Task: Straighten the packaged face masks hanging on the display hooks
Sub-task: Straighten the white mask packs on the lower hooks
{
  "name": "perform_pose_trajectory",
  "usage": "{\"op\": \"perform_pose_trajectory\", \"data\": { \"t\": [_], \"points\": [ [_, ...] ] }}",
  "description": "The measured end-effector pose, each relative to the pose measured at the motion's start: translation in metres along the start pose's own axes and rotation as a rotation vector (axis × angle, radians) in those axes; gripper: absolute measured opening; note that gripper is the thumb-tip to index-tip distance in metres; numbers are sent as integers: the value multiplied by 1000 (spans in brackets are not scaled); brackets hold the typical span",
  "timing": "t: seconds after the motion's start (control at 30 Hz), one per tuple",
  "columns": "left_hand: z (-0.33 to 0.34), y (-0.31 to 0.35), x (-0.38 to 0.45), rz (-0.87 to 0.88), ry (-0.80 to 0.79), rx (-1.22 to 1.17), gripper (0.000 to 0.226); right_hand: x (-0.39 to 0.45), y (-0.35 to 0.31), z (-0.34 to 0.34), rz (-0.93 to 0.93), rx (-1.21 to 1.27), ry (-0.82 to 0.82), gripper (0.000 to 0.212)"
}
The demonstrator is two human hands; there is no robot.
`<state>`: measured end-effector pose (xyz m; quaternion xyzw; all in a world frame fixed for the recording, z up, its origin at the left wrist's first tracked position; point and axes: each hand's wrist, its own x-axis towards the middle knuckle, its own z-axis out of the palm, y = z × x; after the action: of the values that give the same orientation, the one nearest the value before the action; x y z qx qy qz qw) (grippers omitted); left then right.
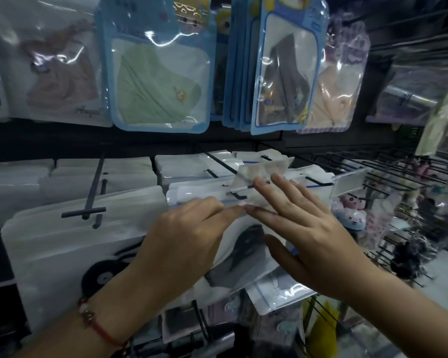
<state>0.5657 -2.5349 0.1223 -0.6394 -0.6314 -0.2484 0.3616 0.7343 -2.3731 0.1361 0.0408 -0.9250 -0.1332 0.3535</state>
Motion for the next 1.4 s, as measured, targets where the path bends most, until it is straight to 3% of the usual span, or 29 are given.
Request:
{"op": "perform_pose_trajectory", "data": {
  "t": [0.23, 0.47, 0.57, 0.77, 1.0, 1.13, 1.4],
  "points": [
    [20, -10, 6, -134, -6, 168, 53, -2, -3, 5, 25, 7, -7, 42],
    [36, -17, 0, -181, 21, 305, 49, -4, -8, 14, 58, 6, -8, 40],
    [37, -6, -11, -186, -40, 324, 48, -6, -11, 19, 64, -13, 2, 46],
    [41, 27, -40, -182, -99, 281, 59, -20, -18, 32, 111, 29, -29, 59],
    [81, 60, -97, -222, -318, 185, 63, -97, -5, 69, 363, 158, -305, 67],
    [107, 74, -103, -247, -414, 99, 69, -150, 17, 83, 519, 209, -378, 63],
    [172, 101, -91, -369, -555, 3, 76, -203, 44, 109, 606, 281, -403, 62]
  ]
}}
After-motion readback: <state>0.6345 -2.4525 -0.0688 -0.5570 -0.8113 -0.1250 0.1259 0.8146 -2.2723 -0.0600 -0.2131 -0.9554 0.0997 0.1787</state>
